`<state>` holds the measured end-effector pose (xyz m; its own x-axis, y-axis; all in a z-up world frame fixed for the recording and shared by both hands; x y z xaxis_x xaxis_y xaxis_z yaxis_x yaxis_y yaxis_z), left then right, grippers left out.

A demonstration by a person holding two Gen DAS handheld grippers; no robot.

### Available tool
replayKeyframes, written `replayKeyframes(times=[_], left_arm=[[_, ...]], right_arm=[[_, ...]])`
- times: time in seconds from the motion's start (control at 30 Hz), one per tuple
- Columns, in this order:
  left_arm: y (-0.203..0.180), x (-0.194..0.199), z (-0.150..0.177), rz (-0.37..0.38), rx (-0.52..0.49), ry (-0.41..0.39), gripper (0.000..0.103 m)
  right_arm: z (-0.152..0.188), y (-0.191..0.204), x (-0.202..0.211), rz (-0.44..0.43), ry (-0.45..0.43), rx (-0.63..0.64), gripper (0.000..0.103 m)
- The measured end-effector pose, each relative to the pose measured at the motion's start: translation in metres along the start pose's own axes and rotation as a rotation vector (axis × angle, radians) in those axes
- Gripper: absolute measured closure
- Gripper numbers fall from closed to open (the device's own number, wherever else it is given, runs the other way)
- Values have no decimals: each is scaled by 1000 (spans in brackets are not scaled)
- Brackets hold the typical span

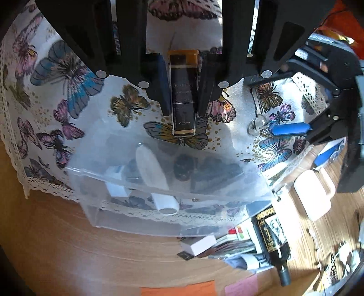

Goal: Organize rigid objects

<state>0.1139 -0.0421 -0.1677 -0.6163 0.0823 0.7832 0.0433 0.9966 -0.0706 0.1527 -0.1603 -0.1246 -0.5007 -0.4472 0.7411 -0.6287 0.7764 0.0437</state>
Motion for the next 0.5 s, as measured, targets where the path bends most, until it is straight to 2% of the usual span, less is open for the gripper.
replayKeyframes(times=[0.03, 0.07, 0.33, 0.5], left_arm=[[1, 0, -2, 3, 10, -4, 32], [1, 0, -4, 3, 17, -9, 41], [10, 10, -1, -2, 29, -30, 42], [22, 34, -3, -4, 68, -87, 42]], right_arm=[[0, -1, 3, 4, -7, -5, 82], [0, -3, 4, 3, -14, -11, 82], [-4, -2, 16, -3, -64, -35, 82], [-10, 0, 27, 3, -107, -32, 82]])
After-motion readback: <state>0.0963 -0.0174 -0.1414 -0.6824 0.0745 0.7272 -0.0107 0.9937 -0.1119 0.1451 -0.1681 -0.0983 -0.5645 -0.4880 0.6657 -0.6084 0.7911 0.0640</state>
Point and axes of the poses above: each gripper's, at about its wrist camera, not at the fingertips, and x roughly against the way its jaws point, y to its left, z to its underside, the point moved 1 cm from there along -x, roughly the way its jaws point, and after that the axes turned 6 degrees about x, right-handed, at the moved point
